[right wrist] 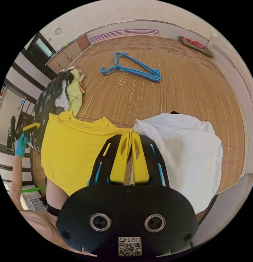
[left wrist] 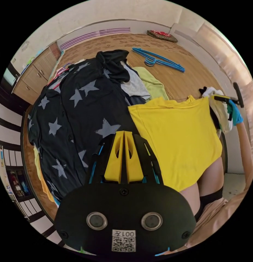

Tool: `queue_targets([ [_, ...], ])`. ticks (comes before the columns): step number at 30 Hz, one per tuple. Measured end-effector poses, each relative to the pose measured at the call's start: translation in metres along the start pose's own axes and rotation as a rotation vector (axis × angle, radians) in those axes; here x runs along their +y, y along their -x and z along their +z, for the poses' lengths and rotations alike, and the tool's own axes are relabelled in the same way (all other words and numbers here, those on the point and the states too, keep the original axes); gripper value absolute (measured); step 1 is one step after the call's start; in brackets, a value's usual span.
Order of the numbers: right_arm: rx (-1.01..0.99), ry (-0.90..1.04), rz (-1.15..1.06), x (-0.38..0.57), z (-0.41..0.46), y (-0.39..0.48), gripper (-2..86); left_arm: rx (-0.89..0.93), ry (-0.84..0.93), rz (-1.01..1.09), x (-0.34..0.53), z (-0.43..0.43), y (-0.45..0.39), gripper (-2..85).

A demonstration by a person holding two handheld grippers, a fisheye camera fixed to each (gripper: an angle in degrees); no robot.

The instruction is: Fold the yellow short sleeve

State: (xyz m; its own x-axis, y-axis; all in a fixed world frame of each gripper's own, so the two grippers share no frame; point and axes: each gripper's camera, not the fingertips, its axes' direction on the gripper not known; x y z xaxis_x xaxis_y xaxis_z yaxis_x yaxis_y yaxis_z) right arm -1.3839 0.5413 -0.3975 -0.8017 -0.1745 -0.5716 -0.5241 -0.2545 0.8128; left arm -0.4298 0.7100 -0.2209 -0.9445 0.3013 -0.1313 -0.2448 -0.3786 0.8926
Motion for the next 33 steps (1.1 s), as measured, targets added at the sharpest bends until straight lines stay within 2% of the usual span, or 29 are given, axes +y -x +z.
queue_targets([
  [3, 0.025, -0.048, -0.023, 0.007, -0.014, -0.003, 1.7, 0.011, -0.021, 0.055, 0.028, -0.006, -0.016, -1.2],
  [9, 0.037, -0.097, -0.305, 0.059, -0.035, 0.028, 4.7, 0.119, -0.06, 0.148, 0.091, -0.012, -0.047, -0.5],
  [14, -0.126, -0.056, -0.509, 0.144, -0.032, 0.036, 11.1, 0.156, -0.057, 0.273, 0.142, 0.0, -0.077, 6.6],
  [16, -0.134, -0.023, -0.535, 0.172, -0.026, 0.033, 11.9, 0.163, -0.04, 0.324, 0.156, 0.008, -0.087, 7.7],
  [21, -0.191, -0.002, -0.486, 0.229, -0.017, 0.016, 12.8, 0.183, 0.002, 0.361, 0.183, 0.028, -0.103, 10.1],
  [26, -0.322, -0.021, -0.373, 0.262, -0.005, -0.007, 12.8, 0.208, -0.004, 0.285, 0.202, 0.049, -0.104, 9.4],
  [33, -0.32, 0.001, -0.342, 0.275, 0.016, -0.009, 9.7, 0.151, -0.05, 0.204, 0.226, 0.057, -0.109, 6.7],
])
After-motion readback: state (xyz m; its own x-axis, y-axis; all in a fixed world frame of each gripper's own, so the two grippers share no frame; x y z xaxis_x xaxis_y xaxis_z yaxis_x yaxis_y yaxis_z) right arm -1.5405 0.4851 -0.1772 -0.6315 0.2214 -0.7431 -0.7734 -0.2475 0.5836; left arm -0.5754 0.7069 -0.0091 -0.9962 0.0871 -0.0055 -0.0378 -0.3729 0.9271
